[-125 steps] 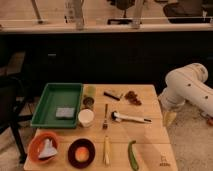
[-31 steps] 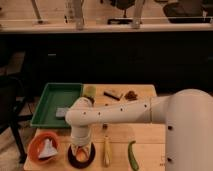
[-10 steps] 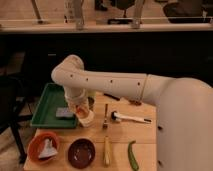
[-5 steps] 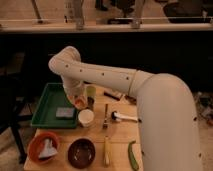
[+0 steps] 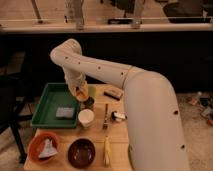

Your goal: Place apple in plastic cup

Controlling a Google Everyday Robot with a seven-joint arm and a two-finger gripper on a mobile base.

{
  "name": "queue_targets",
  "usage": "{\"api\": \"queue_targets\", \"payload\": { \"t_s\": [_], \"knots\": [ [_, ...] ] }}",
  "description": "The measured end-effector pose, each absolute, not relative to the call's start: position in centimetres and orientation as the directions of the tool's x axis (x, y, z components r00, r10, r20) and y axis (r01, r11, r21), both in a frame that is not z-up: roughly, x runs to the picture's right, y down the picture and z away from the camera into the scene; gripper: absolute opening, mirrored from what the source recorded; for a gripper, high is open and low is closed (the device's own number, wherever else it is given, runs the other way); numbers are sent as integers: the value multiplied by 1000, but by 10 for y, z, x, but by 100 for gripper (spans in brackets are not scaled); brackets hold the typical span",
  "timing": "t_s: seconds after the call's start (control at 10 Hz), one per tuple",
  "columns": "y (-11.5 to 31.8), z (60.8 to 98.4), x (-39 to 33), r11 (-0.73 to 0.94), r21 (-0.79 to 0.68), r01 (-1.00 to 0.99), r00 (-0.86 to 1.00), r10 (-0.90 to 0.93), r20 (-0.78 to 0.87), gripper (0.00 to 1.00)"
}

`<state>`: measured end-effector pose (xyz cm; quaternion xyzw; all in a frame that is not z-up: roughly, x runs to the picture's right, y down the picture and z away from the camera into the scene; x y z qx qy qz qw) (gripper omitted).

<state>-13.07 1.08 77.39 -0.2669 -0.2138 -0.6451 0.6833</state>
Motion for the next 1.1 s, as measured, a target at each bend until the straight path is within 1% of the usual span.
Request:
{"api": "queue_targets", "payload": {
  "t_s": [1.1],
  "knots": [
    [6, 777, -124, 33, -96, 995, 87, -765, 638, 0]
  ]
}}
